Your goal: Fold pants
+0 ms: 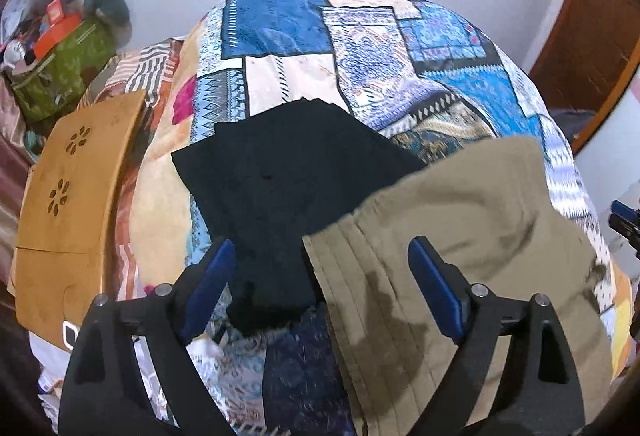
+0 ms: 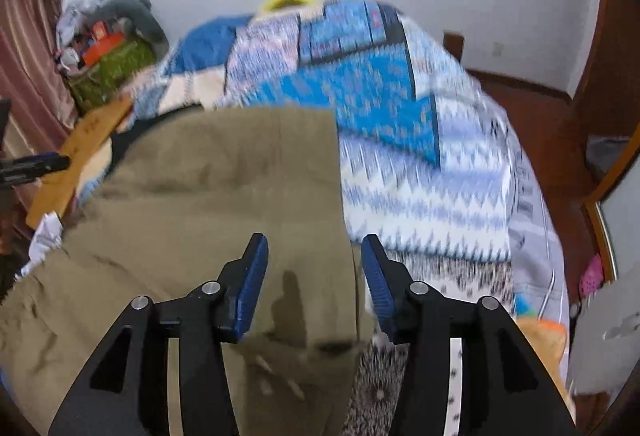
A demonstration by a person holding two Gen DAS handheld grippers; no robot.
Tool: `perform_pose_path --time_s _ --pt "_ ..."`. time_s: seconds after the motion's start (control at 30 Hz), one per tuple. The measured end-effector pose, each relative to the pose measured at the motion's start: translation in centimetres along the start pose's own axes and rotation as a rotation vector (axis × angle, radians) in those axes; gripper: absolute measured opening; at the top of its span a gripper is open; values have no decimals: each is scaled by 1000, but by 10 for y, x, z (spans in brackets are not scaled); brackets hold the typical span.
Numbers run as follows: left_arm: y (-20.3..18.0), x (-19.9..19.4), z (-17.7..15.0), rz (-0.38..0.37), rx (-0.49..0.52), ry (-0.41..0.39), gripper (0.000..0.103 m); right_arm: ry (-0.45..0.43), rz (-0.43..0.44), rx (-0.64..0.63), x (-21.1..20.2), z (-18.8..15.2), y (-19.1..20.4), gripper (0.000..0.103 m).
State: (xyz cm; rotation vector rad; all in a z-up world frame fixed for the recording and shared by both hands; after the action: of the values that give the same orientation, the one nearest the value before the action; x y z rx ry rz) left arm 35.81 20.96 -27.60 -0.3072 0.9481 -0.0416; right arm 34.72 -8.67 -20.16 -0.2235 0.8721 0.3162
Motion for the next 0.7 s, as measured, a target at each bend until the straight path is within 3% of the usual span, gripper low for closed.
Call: perform_pose_path --time_s 0.03,0.2,0.37,0.57,0.67,0.7 --pt "3 5 2 1 -9 4 89 -14 2 2 1 8 1 59" --pt "21 45 1 -12 -58 83 89 -37 0 -31 25 36 10 60" --pt "30 88 -15 -55 -123 179 89 15 9 -43 74 52 17 60" --pt "28 121 -30 -103 -171 224 96 92 22 -12 131 70 17 60" --pt "22 128 -29 -109 -145 219 95 122 39 -15 149 70 25 34" --pt "20 128 -28 -116 -131 216 89 114 37 -7 151 70 27 30"
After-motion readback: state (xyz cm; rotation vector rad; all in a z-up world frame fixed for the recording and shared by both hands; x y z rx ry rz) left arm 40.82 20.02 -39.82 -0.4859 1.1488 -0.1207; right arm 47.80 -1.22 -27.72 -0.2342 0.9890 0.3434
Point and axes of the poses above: each gripper's, at about its wrist camera, not at the fingertips, and x roughly the way its jaws point, y to its left, z to its top, the point moved 10 cm from there along x, roughly the way its jaws point, and after that the axes turned 15 degrees about -z, right-handed, at the moved point
